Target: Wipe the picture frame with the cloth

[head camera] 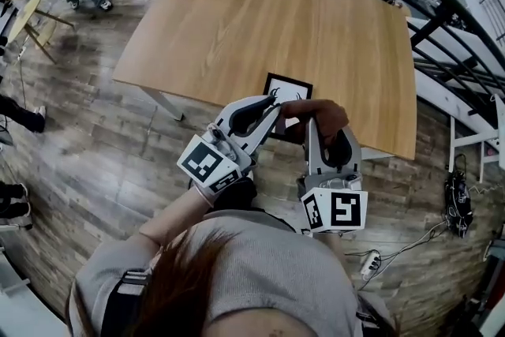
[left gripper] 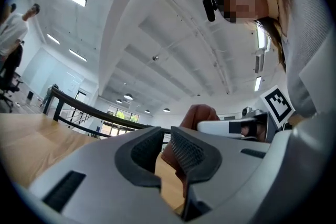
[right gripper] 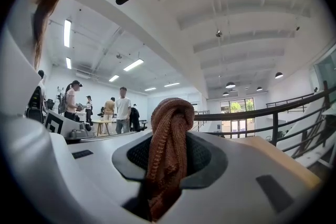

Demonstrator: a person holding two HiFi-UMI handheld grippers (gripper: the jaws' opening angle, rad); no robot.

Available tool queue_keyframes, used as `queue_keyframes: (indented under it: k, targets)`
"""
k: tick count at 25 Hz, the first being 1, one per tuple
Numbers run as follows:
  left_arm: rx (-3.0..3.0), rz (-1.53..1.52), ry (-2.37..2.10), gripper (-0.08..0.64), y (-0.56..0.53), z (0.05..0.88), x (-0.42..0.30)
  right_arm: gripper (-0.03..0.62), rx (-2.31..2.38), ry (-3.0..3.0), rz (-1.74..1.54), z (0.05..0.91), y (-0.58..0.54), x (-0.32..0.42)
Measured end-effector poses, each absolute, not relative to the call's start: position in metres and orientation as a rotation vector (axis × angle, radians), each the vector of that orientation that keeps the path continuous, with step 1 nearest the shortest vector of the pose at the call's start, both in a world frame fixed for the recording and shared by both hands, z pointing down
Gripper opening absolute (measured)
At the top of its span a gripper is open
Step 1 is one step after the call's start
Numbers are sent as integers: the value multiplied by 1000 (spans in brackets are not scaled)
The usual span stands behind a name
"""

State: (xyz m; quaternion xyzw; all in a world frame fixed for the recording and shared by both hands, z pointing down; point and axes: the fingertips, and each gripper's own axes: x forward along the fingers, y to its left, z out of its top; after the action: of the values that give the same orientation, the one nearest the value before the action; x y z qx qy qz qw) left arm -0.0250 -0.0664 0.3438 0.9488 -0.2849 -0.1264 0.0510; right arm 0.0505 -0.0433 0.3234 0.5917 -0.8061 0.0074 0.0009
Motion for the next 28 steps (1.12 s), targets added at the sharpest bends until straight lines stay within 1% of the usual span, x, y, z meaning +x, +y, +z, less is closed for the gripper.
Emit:
queue_keyframes:
  k: [5, 11, 15, 19, 24, 28]
  targets:
    - [2886, -176, -727, 131, -93, 378, -18, 133, 1867, -2513, 77, 331, -75, 50]
    - [2714, 63, -766, 207, -112, 440, -47, 133, 1855, -2505, 127, 340, -99, 68]
    - [2522, 216, -746, 210, -107, 497, -63, 133, 1840, -2507, 162, 346, -109, 79]
    - [2315, 334, -594, 215, -97, 565, -59, 133, 1817, -2520, 199, 355, -116, 81]
    - [2118, 331, -483, 215, -98, 613, -50, 133, 1800, -2504, 270, 373, -119, 86]
    - [2027, 221, -388, 215, -110, 612, -36, 133, 1800, -2484, 291, 381, -119, 92]
